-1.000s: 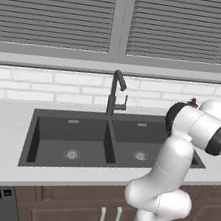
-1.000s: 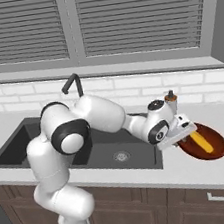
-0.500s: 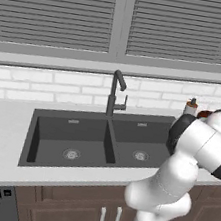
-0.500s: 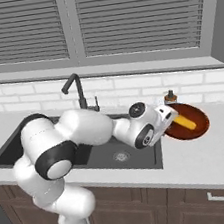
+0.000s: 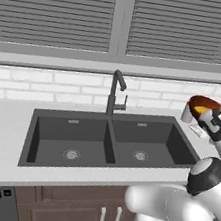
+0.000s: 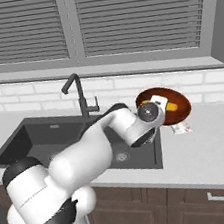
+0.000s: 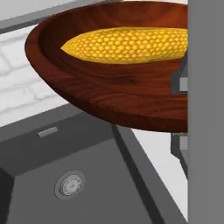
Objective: Pick the corn from the sink and place it in the bowl. Then pick the bowl and place it in the microwave. Then close the microwave door and press the start button.
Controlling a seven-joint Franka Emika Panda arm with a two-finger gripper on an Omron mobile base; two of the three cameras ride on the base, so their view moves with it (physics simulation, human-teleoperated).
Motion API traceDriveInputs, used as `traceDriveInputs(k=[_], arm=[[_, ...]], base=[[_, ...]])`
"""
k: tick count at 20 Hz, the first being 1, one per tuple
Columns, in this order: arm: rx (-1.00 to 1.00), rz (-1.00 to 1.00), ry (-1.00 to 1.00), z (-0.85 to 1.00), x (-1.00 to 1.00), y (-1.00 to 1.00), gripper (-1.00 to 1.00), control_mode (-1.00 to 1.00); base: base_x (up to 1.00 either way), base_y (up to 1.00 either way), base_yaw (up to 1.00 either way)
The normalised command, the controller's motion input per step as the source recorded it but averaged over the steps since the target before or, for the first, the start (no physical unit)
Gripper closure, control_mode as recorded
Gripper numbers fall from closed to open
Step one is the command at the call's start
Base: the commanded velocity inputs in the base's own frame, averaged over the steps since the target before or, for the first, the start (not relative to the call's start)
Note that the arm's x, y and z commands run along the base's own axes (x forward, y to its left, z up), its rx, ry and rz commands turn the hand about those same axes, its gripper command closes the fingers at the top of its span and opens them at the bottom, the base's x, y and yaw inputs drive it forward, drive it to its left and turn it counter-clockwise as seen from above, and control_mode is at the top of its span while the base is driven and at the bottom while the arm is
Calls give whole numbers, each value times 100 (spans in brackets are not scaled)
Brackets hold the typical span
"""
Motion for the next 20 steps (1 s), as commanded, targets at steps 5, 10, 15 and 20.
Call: traceDriveInputs(k=[5, 10, 15, 20], arm=[[-9, 38, 4, 98, -29, 27, 100, -100], [-13, 17, -18, 80, -39, 55, 100, -100], [-20, 0, -9, 61, -28, 75, 100, -100], [-6, 0, 2, 47, -15, 76, 100, -100]], base=[[0, 0, 0], [0, 0, 0], [0, 0, 0], [0, 0, 0]])
